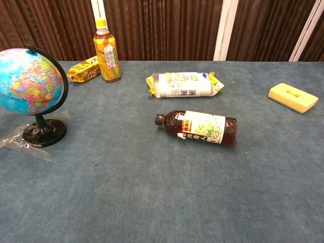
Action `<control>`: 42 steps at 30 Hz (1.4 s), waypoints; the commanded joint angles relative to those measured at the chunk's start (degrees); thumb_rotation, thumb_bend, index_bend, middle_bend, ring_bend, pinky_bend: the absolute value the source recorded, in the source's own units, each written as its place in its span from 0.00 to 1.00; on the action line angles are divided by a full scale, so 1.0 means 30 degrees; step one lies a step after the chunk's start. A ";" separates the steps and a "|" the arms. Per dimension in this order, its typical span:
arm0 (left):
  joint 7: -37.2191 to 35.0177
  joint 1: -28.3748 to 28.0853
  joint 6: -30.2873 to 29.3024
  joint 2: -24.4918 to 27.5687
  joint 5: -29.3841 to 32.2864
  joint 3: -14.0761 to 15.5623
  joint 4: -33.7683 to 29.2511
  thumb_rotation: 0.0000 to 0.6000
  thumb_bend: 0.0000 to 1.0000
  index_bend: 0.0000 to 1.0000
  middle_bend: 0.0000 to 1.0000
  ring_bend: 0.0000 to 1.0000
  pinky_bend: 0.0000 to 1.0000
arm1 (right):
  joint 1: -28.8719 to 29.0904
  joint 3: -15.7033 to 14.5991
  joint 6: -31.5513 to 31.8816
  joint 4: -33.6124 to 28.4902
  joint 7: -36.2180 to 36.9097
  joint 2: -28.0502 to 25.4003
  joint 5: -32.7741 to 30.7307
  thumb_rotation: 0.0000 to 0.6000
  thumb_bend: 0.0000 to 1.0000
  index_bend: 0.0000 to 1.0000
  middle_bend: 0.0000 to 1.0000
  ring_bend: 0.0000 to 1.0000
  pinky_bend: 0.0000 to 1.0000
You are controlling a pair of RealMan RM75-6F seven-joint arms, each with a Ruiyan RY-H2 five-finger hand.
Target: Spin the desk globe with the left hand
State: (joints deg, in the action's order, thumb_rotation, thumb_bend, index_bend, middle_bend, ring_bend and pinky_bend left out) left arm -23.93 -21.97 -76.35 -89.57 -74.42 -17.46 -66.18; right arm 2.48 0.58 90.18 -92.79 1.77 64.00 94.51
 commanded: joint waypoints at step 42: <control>0.3565 0.2237 -0.4284 0.0703 -0.2841 0.2167 -0.4901 1.00 0.32 0.00 0.00 0.00 0.00 | -0.0388 -0.0463 0.0808 -0.0326 0.1250 -0.0561 0.1086 1.00 0.15 0.00 0.00 0.00 0.00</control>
State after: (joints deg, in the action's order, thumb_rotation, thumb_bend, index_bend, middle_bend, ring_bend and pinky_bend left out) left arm -13.22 -15.28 -89.21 -87.47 -82.97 -10.94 -80.90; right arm 1.31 -0.80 92.61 -93.77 5.54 62.31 97.75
